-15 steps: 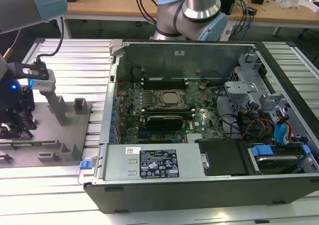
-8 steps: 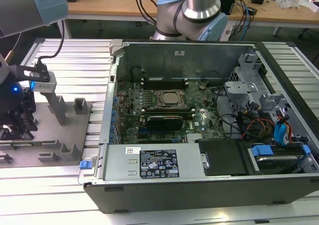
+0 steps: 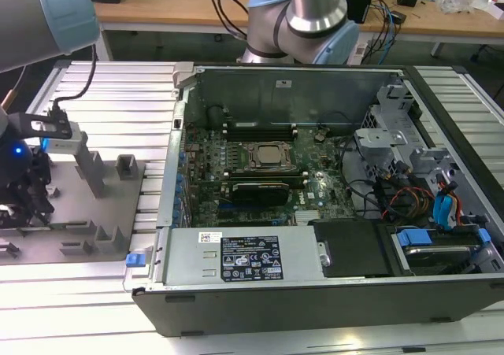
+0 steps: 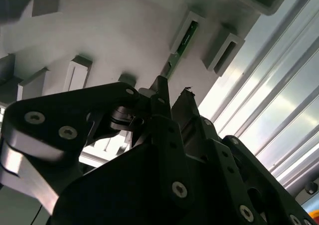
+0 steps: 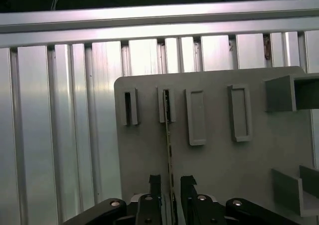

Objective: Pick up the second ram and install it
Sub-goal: 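Pick up the second ram and move it above second insertion slot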

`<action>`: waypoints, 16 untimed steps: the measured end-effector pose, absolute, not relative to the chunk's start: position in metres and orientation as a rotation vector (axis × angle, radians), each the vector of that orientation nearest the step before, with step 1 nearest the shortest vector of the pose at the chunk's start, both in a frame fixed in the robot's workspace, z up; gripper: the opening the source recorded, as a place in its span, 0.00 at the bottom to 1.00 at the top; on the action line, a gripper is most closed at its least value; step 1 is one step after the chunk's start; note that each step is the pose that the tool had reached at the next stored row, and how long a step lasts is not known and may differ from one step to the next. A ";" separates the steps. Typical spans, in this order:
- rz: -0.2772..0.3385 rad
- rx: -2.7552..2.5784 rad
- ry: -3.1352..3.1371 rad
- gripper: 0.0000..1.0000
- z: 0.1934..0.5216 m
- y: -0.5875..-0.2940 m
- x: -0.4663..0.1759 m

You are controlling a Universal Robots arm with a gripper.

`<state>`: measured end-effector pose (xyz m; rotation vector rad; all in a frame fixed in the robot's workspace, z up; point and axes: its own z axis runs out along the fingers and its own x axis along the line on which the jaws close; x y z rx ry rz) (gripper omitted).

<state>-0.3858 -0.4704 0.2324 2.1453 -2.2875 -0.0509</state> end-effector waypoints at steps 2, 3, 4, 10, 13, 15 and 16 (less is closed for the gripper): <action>-0.051 2.158 -2.275 0.30 0.226 -0.471 -0.387; -0.051 2.162 -2.271 0.30 0.224 -0.471 -0.388; -0.051 2.171 -2.262 0.30 0.221 -0.471 -0.389; -0.051 2.220 -2.214 0.30 0.206 -0.469 -0.390; -0.051 2.220 -2.214 0.30 0.203 -0.468 -0.390; -0.051 2.220 -2.214 0.30 0.203 -0.468 -0.390; -0.051 2.220 -2.214 0.30 0.203 -0.468 -0.390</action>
